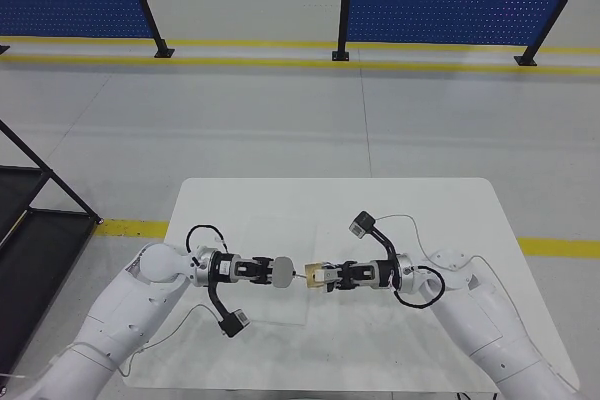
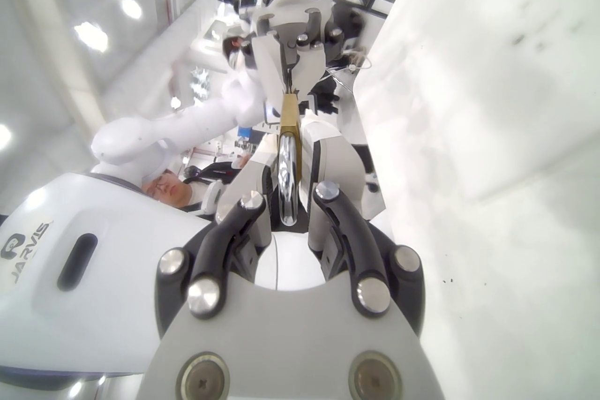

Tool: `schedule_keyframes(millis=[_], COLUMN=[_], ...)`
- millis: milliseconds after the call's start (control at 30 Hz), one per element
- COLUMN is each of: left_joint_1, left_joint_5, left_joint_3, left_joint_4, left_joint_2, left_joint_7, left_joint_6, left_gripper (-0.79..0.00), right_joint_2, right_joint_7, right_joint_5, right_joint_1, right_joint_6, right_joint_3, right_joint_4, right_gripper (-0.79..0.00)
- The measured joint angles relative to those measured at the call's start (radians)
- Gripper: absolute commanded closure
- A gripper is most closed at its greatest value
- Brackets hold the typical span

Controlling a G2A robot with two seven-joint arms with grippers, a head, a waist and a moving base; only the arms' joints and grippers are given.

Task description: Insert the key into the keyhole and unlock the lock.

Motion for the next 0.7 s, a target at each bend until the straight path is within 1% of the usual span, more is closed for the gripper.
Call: schedule_keyframes(millis=[333, 700], left_joint_1=[0.007, 0.018], left_joint_5=[0.01, 0.02], left_joint_3=[-0.004, -0.015], left_joint_4=[-0.001, -0.003], left_joint_2=[0.0, 0.001], left_joint_7=[-0.054, -0.105], left_joint_6=[0.016, 0.033], left_gripper=[0.0, 0.0], right_joint_2=[-0.001, -0.002], right_joint_7=[-0.037, -0.109], right_joint_5=[0.012, 0.013], right_joint_1=[-0.015, -0.037], right_joint_6=[-0.002, 0.001], right_joint_3=[0.011, 0.025], right_joint_4=[-0.002, -0.009], right_gripper=[0.0, 0.0])
